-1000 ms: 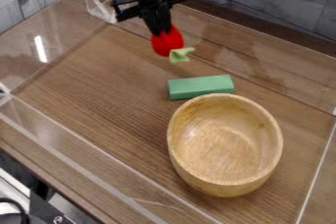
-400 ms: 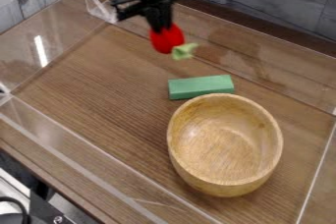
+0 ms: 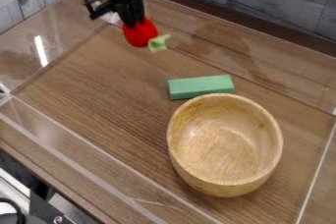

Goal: Move the red fruit to the left

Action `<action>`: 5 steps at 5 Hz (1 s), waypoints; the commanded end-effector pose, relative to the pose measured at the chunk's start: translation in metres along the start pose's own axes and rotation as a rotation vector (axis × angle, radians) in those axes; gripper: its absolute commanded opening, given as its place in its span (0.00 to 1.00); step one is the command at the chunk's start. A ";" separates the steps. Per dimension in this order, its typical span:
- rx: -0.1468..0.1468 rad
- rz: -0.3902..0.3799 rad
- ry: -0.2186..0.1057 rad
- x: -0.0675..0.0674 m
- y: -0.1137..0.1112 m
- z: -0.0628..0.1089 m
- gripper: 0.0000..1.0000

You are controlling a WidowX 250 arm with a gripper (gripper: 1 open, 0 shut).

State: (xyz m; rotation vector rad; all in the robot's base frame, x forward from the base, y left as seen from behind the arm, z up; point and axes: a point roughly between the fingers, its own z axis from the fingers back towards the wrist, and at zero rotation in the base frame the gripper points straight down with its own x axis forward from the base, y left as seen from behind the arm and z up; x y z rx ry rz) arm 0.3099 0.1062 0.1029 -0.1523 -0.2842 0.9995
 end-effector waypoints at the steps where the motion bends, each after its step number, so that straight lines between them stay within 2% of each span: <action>1: -0.016 0.031 -0.054 -0.005 -0.011 -0.004 0.00; 2: -0.005 0.086 -0.070 0.005 -0.006 -0.015 1.00; 3: 0.003 0.133 -0.060 0.014 -0.005 -0.015 0.00; 5: 0.014 0.272 -0.040 0.018 0.004 0.004 0.00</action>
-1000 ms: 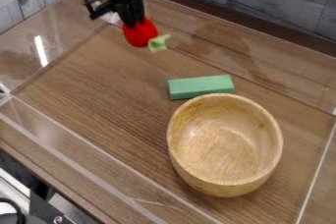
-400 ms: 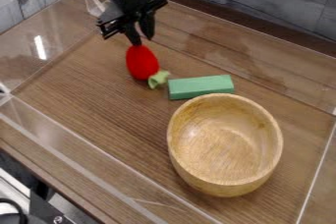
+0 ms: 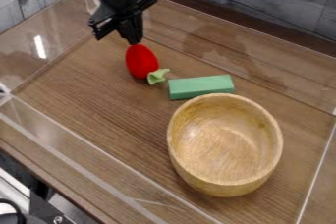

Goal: Move the red fruit to the left

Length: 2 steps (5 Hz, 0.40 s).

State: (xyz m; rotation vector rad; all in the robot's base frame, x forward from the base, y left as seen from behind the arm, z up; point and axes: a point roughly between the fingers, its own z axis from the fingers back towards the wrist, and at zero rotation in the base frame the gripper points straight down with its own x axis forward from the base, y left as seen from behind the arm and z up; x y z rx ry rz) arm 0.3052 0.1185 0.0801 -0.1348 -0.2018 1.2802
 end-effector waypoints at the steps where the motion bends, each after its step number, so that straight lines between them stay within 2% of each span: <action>1: -0.069 0.030 -0.041 0.010 -0.021 0.022 0.00; 2: -0.059 0.059 -0.036 0.004 -0.026 0.012 0.00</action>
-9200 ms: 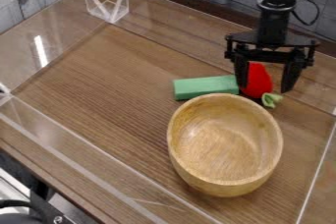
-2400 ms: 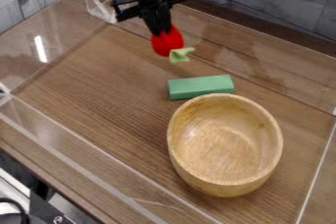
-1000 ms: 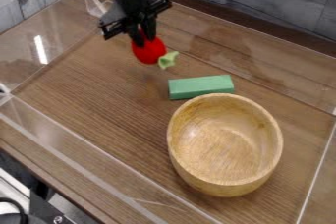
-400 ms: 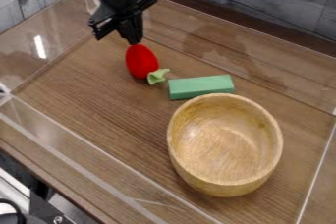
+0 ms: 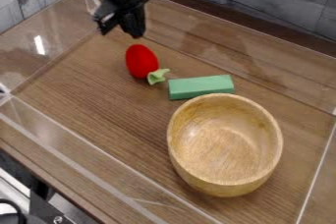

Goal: Move the red fruit to the left

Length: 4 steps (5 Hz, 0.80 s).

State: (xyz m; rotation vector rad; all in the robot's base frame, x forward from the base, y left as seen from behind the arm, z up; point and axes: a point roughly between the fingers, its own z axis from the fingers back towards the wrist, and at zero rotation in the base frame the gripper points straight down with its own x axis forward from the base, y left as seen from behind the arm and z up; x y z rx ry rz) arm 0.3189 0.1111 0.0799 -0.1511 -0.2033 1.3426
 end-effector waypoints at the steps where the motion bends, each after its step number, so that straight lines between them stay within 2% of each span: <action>1: -0.043 0.033 -0.031 0.004 -0.011 0.010 0.00; 2: -0.035 0.060 -0.018 0.002 -0.009 0.008 0.00; 4: -0.031 0.157 0.001 0.017 -0.017 -0.003 0.00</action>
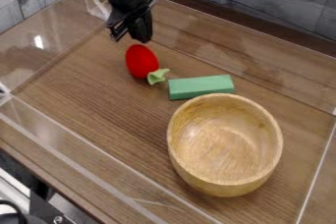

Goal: Move the red fruit to the left

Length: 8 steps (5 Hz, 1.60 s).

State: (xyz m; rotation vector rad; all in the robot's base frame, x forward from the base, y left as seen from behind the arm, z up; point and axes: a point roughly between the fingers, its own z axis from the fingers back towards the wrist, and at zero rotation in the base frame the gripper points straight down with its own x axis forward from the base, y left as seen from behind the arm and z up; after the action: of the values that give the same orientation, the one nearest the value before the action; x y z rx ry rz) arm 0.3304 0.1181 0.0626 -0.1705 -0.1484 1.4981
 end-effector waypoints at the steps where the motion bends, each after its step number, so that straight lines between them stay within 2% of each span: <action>1: -0.059 0.005 -0.014 0.007 -0.012 0.026 0.00; 3: -0.059 0.005 0.022 0.011 -0.018 0.045 0.00; 4: -0.045 -0.001 0.024 0.009 -0.019 0.046 0.00; 6: -0.023 0.031 0.027 0.013 0.003 0.018 0.00; 8: -0.030 0.062 0.053 0.038 0.005 0.036 0.00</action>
State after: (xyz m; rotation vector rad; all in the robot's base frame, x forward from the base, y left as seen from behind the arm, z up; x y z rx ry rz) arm 0.3124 0.1520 0.0785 -0.2195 -0.0596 1.5588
